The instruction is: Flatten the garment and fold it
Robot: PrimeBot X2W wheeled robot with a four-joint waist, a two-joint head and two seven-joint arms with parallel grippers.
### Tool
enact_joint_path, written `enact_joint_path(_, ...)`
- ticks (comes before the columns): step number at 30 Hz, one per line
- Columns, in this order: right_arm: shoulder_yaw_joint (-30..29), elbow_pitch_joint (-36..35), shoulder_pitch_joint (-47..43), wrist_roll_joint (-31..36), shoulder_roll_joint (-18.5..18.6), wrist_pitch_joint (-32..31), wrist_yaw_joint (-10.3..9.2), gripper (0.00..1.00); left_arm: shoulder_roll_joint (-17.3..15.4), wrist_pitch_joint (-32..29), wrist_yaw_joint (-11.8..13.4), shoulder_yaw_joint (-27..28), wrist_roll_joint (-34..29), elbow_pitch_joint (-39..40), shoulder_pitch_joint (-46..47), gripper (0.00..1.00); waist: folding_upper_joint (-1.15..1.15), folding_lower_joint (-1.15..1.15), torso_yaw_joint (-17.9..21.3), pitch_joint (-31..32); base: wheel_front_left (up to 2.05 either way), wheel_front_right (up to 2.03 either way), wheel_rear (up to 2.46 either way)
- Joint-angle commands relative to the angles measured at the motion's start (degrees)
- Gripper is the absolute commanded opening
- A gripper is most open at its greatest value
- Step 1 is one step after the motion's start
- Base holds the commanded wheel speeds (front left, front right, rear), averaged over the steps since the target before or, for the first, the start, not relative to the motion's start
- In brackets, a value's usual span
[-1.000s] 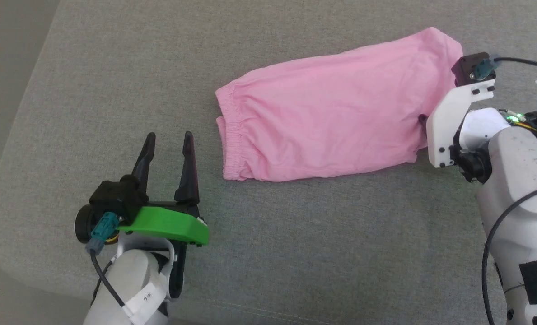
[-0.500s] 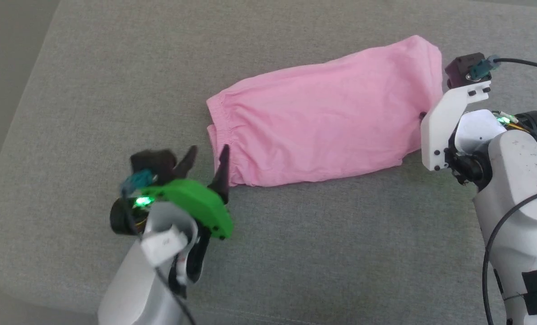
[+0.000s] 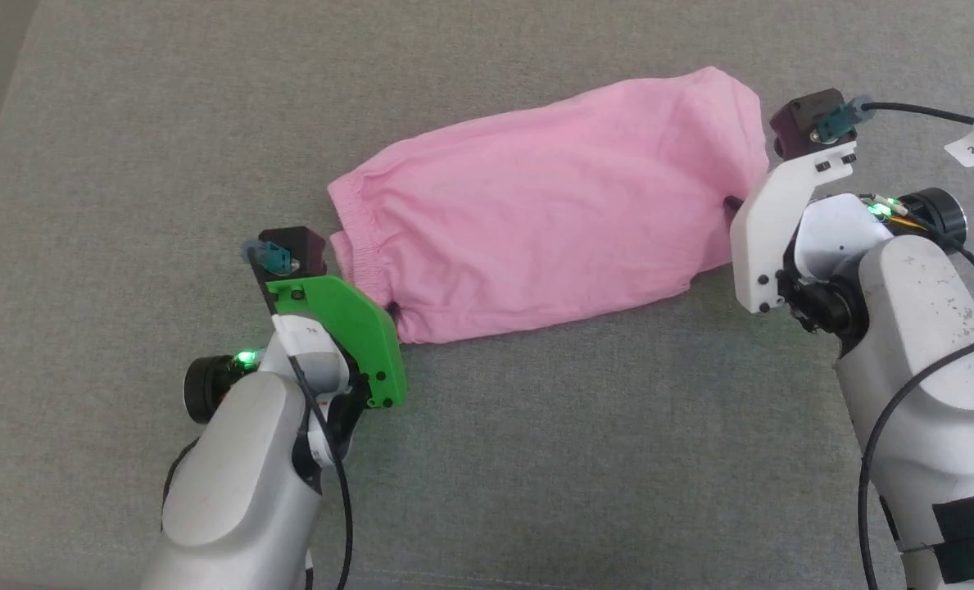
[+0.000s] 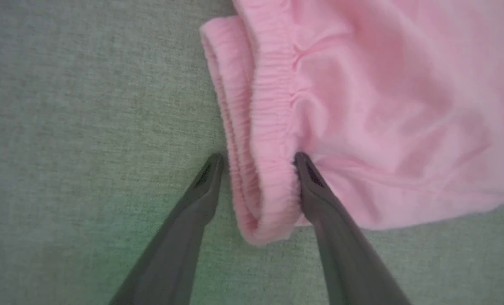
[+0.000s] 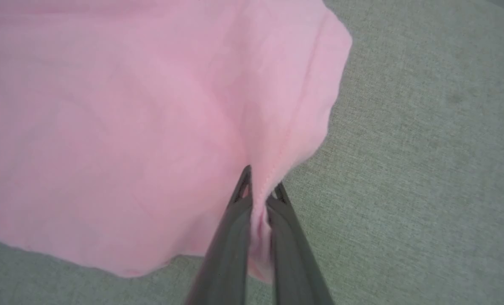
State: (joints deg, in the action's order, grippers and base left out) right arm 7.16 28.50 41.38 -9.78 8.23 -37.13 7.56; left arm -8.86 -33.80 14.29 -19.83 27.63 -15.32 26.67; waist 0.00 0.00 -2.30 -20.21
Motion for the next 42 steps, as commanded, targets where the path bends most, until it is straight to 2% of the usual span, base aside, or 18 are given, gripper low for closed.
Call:
enact_joint_path(1,0.27,-0.35,-0.40,-0.50,0.17,0.07,-0.08,0.00,0.40,-1.27,-0.58,-0.64,1.27,-1.86,-1.61,0.00,0.00,0.00,0.66,-0.68,0.00,0.00,0.00)
enact_joint_path(8,-0.94,0.12,-1.79,-1.39,1.97,0.97,-0.08,0.00,1.14,4.69,-3.59,2.43,4.98,1.11,-1.89,0.00,0.00,0.00,-0.25,0.05,0.00,0.00,0.00)
enact_joint_path(12,-1.69,-1.21,-4.61,-2.74,2.90,1.60,-0.08,0.00,0.53,6.52,-4.37,3.78,6.02,3.30,-2.54,0.00,0.00,0.00,-0.63,2.17,0.00,0.00,0.00)
enact_joint_path(17,-2.53,-5.92,-11.37,-6.11,4.09,0.94,-0.08,0.00,-0.49,5.95,-4.43,4.15,6.90,5.42,-5.44,0.00,0.00,0.00,-0.41,5.26,0.00,0.00,0.00)
enact_joint_path(22,-4.87,-13.46,-20.60,-8.08,4.78,-1.13,-0.08,0.00,-1.26,4.45,-3.84,4.08,7.89,7.27,-9.98,0.00,0.00,0.00,0.23,7.82,0.00,0.00,0.00)
enact_joint_path(25,-7.19,-17.67,-25.83,-8.11,3.89,-2.47,-0.08,0.00,-1.31,3.10,-3.46,3.73,8.66,7.29,-12.47,0.00,0.00,0.00,0.52,8.38,0.00,0.00,0.00)
enact_joint_path(31,-10.56,-22.74,-33.75,-7.32,-0.44,-4.20,-0.08,0.00,-1.07,2.14,-2.94,4.02,10.25,4.64,-15.29,0.00,0.00,0.00,1.18,8.66,0.00,0.00,0.00)
enact_joint_path(32,-11.03,-23.09,-34.32,-7.04,-1.13,-3.85,-0.08,0.00,-0.91,2.22,-2.91,4.20,10.58,4.10,-15.40,0.16,0.00,0.00,1.25,8.67,0.00,0.00,0.00)
enact_joint_path(33,-11.21,-23.25,-34.66,-6.86,-1.57,-3.61,-0.08,0.22,-0.81,2.39,-2.99,4.32,10.78,3.79,-15.40,1.00,0.00,0.00,1.30,8.73,0.00,0.00,0.00)
enact_joint_path(34,-11.26,-23.35,-35.05,-6.84,-2.03,-3.42,-0.08,0.95,-0.74,2.42,-3.06,4.41,11.02,3.35,-15.43,1.00,0.00,0.00,1.34,8.92,0.00,0.00,0.00)
enact_joint_path(35,-11.26,-23.47,-35.29,-6.87,-2.28,-3.25,-0.08,1.00,-0.62,2.45,-3.14,4.60,11.39,3.18,-15.47,1.00,0.00,0.00,1.32,9.07,0.00,0.00,0.00)
enact_joint_path(39,-13.05,-25.15,-36.07,-8.43,-3.05,-2.30,-0.08,1.00,-0.64,2.76,-3.39,5.92,12.88,4.32,-15.56,1.00,0.00,0.00,1.07,10.00,0.00,0.00,0.00)
enact_joint_path(42,-14.84,-27.57,-36.51,-10.99,-2.91,-3.28,-0.08,1.00,-1.89,2.38,-3.76,6.78,13.49,6.90,-16.02,1.00,0.00,0.00,0.86,10.78,0.00,0.00,0.00)
